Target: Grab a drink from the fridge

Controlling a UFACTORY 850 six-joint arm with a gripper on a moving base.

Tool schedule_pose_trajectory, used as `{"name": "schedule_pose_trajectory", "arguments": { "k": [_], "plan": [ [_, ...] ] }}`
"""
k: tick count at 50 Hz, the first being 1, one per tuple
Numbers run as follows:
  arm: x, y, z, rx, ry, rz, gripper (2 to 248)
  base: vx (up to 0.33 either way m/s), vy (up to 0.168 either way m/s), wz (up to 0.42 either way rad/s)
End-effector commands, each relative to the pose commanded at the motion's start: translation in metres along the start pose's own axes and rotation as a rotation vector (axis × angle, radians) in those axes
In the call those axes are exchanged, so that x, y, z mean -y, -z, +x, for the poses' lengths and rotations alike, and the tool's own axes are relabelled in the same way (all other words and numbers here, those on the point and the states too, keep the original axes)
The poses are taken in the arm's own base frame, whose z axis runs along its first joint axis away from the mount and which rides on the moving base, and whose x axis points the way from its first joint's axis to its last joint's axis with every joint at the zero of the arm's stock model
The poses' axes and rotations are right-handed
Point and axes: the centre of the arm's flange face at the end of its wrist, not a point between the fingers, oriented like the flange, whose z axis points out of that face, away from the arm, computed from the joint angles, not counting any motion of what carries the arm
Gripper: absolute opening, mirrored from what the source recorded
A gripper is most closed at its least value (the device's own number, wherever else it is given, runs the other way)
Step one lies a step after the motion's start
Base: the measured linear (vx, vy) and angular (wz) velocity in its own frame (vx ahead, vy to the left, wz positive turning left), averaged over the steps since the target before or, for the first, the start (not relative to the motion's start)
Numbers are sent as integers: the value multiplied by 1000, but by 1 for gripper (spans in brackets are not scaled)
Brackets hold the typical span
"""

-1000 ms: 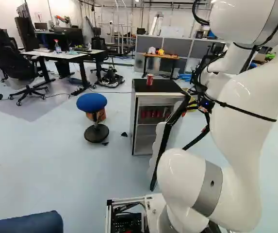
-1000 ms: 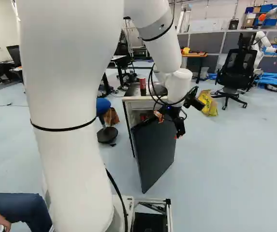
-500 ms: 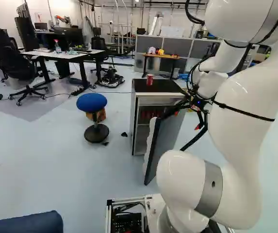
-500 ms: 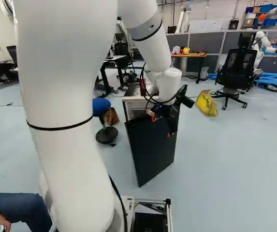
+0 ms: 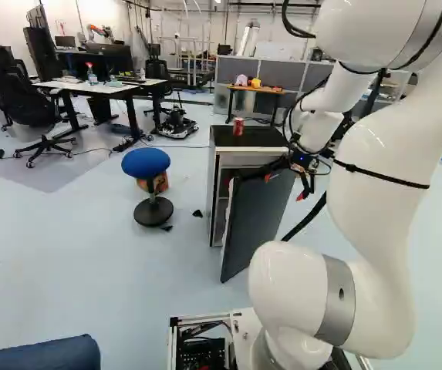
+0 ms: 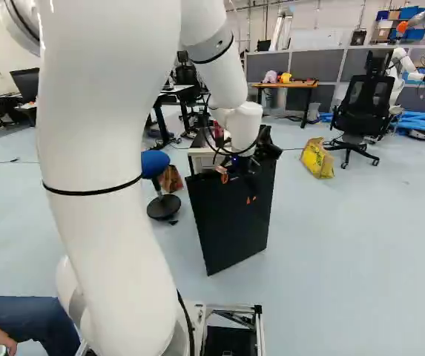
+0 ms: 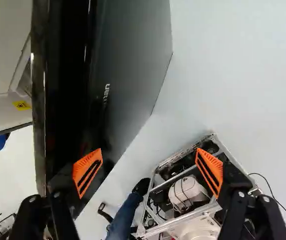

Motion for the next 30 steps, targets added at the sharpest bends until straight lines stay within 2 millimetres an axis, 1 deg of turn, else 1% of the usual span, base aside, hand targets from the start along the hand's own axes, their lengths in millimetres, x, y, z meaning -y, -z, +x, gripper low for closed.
{"name": "schedule_pose_trajectory", "arguments": {
  "k": [30],
  "plan": [
    [58, -12, 4, 5, 108, 11, 247, 0, 0, 0]
  ]
}}
